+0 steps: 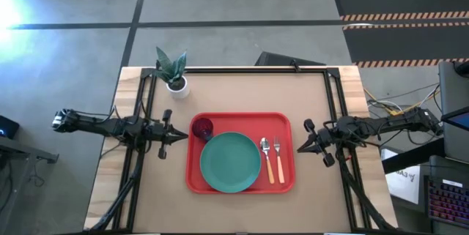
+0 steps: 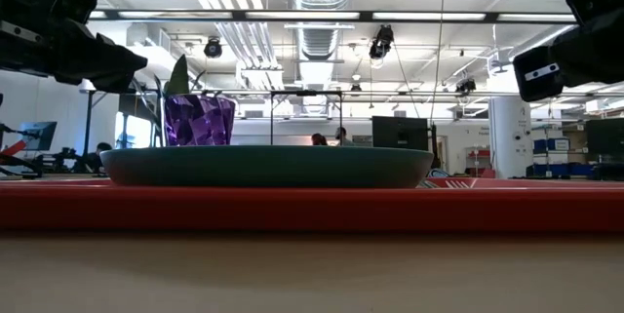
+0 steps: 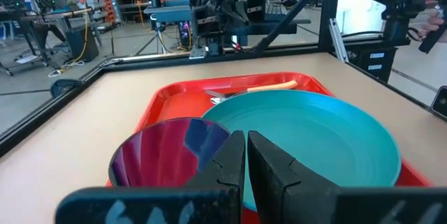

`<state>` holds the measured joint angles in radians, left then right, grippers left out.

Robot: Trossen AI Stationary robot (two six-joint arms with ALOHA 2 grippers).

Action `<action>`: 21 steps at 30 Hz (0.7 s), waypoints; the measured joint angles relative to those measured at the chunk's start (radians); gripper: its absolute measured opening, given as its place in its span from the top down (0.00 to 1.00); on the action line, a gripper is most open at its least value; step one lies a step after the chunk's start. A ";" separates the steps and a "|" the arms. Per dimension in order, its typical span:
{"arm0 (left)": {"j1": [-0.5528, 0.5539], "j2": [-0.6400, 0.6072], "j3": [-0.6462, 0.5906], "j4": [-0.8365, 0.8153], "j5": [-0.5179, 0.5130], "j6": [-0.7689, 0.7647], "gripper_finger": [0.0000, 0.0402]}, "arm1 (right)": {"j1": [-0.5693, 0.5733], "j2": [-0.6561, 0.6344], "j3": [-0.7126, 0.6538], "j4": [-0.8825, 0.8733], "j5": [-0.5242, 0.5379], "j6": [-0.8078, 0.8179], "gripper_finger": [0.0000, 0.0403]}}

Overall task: Pick and place plate/cup/fork/spoon on tray
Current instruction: Return to Home Position

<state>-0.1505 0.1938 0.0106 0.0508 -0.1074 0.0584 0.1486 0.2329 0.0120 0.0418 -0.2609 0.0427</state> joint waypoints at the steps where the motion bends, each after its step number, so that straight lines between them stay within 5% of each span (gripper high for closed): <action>1: 0.000 0.001 0.000 -0.001 0.000 0.000 1.00 | 0.000 0.000 0.000 0.000 0.000 0.014 0.98; 21: 0.000 0.022 -0.001 0.001 -0.002 0.000 1.00 | 0.000 0.000 0.000 0.000 0.000 0.027 0.98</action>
<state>-0.1505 0.2159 0.0097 0.0513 -0.1097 0.0586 0.1484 0.2329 0.0120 0.0418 -0.2611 0.0698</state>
